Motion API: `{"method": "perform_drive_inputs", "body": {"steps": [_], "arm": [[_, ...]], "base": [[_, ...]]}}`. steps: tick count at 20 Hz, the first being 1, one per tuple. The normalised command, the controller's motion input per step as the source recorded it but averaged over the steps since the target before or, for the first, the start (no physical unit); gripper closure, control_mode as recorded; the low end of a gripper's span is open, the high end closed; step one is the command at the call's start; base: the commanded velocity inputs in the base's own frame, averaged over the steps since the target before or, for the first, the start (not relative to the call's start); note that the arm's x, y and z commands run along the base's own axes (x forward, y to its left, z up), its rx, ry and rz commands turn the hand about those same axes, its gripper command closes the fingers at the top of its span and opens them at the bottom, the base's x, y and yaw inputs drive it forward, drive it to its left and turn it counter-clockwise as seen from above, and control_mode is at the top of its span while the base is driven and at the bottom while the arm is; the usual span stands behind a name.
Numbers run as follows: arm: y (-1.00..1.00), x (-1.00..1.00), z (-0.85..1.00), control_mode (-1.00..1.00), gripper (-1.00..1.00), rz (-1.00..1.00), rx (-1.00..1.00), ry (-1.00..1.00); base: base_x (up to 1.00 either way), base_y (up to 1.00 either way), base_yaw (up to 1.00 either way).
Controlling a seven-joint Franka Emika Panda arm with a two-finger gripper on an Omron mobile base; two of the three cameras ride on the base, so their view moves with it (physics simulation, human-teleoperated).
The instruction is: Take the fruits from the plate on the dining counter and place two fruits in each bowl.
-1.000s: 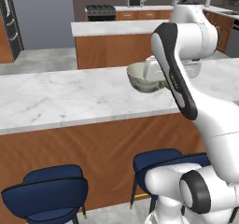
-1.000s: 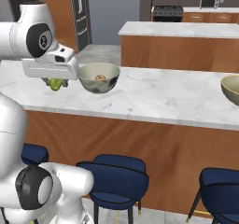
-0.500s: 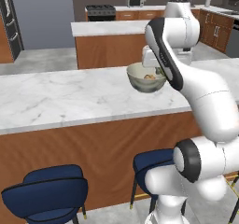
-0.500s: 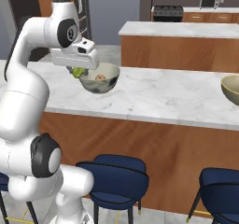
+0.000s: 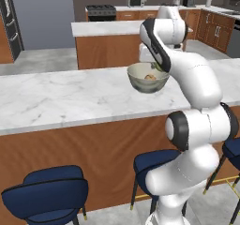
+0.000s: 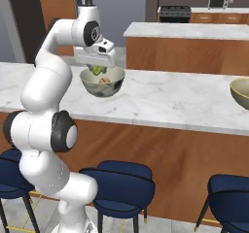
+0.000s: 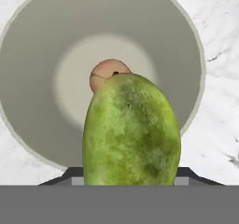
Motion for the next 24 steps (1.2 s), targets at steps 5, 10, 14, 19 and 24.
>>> {"method": "perform_drive_inputs", "body": {"steps": [5,10,14,19,24], "arm": [[0.0,0.77,-0.49,-1.0,1.0,-0.06,0.0,0.0],[0.0,0.49,-0.51,-1.0,1.0,-0.02,0.0,0.02],[0.0,0.17,-0.49,-1.0,1.0,0.0,0.0,0.05],[0.0,0.06,-0.27,-1.0,1.0,0.0,0.0,0.04],[0.0,0.0,-0.01,-1.0,-1.0,0.0,0.0,0.02]], "base": [[0.0,0.0,0.0],[0.0,0.0,0.0],[0.0,0.0,0.0],[0.0,0.0,0.0],[0.0,0.0,0.0]]}}
